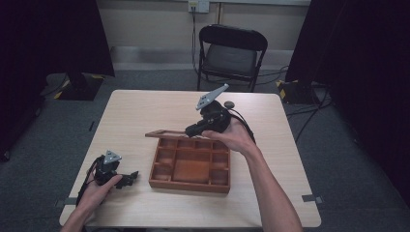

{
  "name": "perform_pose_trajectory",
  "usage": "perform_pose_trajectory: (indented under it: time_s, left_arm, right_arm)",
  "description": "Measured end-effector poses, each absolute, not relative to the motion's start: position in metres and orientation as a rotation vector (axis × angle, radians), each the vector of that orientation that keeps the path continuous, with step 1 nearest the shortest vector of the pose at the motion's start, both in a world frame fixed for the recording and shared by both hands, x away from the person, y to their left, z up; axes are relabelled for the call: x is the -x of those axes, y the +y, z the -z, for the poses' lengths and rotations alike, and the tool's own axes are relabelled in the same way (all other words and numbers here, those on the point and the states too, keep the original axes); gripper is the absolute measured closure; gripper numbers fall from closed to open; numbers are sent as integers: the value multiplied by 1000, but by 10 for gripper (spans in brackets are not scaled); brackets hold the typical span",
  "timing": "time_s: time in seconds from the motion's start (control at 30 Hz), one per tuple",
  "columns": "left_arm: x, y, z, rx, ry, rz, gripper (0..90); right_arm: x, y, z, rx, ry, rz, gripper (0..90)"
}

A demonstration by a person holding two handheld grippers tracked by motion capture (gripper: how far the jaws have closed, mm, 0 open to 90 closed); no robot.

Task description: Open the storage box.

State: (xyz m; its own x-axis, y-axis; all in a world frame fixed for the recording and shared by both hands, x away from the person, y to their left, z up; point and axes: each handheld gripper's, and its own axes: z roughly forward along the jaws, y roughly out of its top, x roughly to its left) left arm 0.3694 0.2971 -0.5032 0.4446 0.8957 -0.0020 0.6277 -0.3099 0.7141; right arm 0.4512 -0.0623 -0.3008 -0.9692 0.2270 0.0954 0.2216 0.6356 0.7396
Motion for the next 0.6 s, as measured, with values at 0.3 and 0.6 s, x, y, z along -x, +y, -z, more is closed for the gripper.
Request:
perform_pose_trajectory:
  time_s: [0.3, 0.6]
  left_arm:
    - [-369, 297, 503, -2049, 1272, -532, 0]
    - [-369, 297, 503, -2050, 1272, -532, 0]
  right_arm:
    - [-451, -62, 301, -392, 2837, -1281, 846]
    - [-451, -62, 301, -392, 2835, -1281, 846]
